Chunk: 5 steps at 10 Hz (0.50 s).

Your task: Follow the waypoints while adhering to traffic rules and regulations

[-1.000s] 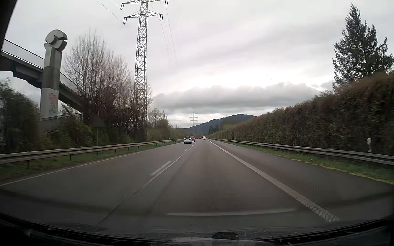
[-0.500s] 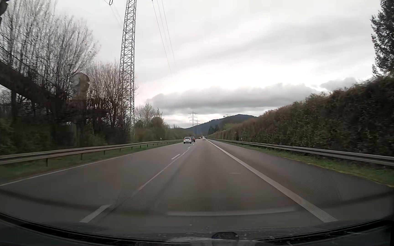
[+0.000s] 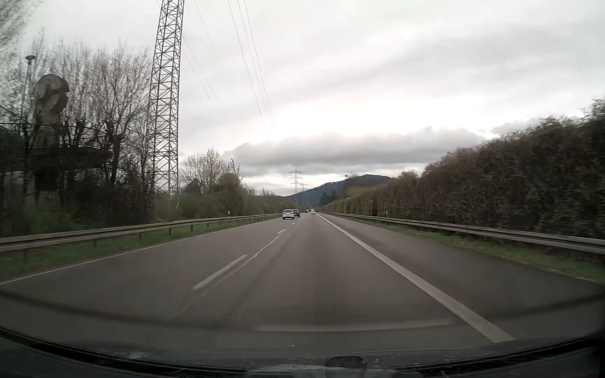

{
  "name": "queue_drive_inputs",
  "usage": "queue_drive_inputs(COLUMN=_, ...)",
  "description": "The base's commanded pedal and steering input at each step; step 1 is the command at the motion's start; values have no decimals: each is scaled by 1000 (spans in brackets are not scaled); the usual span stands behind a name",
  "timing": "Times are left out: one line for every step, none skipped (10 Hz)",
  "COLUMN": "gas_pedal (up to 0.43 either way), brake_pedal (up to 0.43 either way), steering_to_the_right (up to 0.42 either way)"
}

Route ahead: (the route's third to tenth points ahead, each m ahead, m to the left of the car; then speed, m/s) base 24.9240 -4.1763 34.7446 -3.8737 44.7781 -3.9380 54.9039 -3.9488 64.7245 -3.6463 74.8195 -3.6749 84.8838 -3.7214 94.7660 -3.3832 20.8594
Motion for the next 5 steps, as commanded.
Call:
queue_drive_inputs(gas_pedal=189, brake_pedal=0, steering_to_the_right=1)
queue_drive_inputs(gas_pedal=189, brake_pedal=0, steering_to_the_right=1)
queue_drive_inputs(gas_pedal=189, brake_pedal=0, steering_to_the_right=1)
queue_drive_inputs(gas_pedal=189, brake_pedal=0, steering_to_the_right=1)
queue_drive_inputs(gas_pedal=189, brake_pedal=0, steering_to_the_right=1)
